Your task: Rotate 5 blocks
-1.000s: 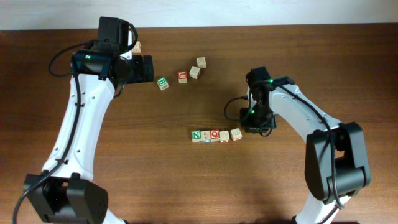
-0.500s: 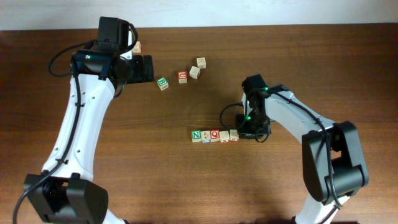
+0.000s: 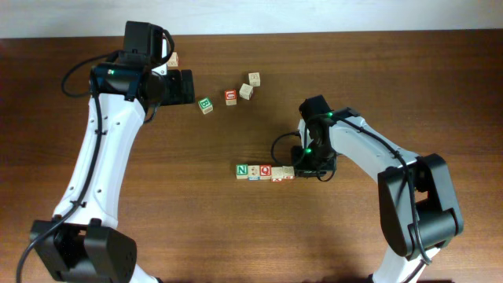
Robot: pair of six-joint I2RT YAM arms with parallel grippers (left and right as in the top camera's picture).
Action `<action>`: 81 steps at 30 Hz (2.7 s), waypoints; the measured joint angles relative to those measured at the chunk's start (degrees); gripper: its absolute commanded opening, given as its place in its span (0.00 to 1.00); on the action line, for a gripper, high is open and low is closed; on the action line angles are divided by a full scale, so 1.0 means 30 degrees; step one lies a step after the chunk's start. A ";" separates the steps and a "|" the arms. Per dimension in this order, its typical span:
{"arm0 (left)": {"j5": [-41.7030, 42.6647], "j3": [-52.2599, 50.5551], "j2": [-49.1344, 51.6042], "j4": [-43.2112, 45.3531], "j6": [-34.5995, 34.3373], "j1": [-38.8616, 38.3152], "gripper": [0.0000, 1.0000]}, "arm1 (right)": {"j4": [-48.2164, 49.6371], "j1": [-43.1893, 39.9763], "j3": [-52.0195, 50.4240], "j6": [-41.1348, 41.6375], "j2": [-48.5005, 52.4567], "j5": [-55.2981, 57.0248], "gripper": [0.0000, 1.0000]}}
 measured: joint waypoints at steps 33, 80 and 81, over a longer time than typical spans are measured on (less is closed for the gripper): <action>0.0000 0.0000 0.0000 0.0000 0.0000 0.0000 0.99 | -0.3089 0.6062 0.2776 0.8867 -0.0036 0.2951 0.29; 0.0000 0.0000 0.0000 0.0000 -0.0007 0.0000 0.99 | -0.1362 0.5042 0.1865 0.9202 0.1180 0.2980 0.29; 0.0000 0.0000 0.0000 0.0000 0.0000 0.0000 0.99 | -0.1355 0.5042 0.1865 0.9194 0.1180 0.2980 0.29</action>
